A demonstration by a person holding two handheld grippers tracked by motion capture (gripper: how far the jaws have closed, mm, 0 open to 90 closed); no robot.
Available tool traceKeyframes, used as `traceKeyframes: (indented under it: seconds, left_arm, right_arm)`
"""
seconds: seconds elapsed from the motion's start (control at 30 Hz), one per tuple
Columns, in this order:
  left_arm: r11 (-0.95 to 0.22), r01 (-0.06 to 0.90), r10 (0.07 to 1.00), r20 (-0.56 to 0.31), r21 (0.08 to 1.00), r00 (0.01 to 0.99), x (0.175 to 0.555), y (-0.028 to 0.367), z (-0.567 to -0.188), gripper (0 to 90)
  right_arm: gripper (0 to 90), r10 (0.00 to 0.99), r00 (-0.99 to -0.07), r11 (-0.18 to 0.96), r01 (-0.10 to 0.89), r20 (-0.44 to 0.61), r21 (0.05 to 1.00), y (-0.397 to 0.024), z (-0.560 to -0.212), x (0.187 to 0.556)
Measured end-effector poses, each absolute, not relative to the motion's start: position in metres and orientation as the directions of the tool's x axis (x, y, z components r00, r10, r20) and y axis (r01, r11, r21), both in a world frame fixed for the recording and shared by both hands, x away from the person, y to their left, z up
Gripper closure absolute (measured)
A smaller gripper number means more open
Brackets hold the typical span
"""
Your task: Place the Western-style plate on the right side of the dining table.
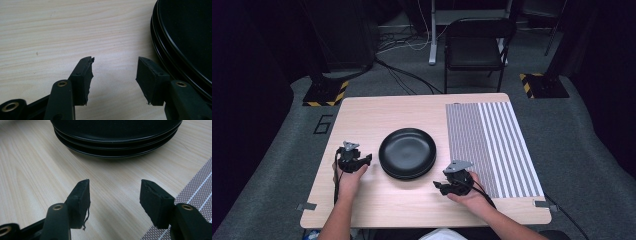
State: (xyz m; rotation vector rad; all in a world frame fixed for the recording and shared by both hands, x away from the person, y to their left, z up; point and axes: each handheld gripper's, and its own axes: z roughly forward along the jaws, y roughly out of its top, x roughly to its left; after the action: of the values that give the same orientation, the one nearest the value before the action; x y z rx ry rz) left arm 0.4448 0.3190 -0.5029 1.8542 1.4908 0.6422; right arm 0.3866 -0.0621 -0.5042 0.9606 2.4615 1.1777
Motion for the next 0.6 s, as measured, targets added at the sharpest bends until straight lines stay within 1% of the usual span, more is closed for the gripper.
traceKeyframes:
  seconds: [0.13, 0.43, 0.6]
  left_arm:
    - [-0.125, 0.656, 0.973, -0.036, 0.744, 0.227, 0.441, 0.321, -0.502, 47.9]
    - [-0.114, 0.643, 0.969, -0.06, 0.757, 0.241, 0.439, 0.318, -0.498, 49.9]
    - [-0.113, 0.64, 0.967, -0.063, 0.76, 0.246, 0.438, 0.315, -0.494, 50.9]
  right_arm:
    - [40.5, 0.656, -0.752, 0.453, 0.455, 0.058, 0.766, -0.064, -0.501, 0.391]
    - [40.7, 0.655, -0.753, 0.457, 0.46, 0.062, 0.762, -0.07, -0.489, 0.396]
    - [42.7, 0.673, -0.737, 0.439, 0.463, 0.06, 0.77, -0.073, -0.481, 0.404]
